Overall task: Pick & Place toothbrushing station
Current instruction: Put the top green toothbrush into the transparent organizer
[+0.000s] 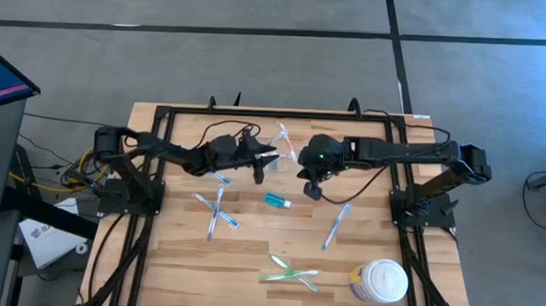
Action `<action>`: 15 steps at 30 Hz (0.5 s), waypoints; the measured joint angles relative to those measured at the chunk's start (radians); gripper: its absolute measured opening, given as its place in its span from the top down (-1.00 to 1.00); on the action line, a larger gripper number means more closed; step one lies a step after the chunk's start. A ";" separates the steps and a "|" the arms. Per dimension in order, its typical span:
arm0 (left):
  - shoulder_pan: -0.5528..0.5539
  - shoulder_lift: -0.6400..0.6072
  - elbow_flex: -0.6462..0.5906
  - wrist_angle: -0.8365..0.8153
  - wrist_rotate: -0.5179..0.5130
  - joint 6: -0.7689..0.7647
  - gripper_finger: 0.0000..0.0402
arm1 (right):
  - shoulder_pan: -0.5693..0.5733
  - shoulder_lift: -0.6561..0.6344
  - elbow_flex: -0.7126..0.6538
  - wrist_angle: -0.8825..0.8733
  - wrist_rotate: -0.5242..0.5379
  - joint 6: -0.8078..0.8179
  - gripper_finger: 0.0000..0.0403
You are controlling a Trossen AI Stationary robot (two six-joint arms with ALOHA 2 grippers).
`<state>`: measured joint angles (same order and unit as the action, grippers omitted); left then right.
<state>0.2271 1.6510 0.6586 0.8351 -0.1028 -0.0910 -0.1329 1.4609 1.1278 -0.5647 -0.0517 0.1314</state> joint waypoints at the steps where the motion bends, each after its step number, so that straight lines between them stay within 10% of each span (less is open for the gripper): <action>1: -0.007 -0.003 0.000 -0.004 0.000 0.000 0.40 | -0.010 0.000 0.000 -0.010 0.000 0.001 1.00; 15: -0.032 -0.006 0.000 -0.008 0.003 0.000 0.40 | -0.145 0.000 0.000 -0.216 0.001 -0.084 1.00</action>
<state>0.1951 1.6455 0.6586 0.8272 -0.0998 -0.0910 -0.2778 1.4609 1.1278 -0.7810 -0.0511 0.0475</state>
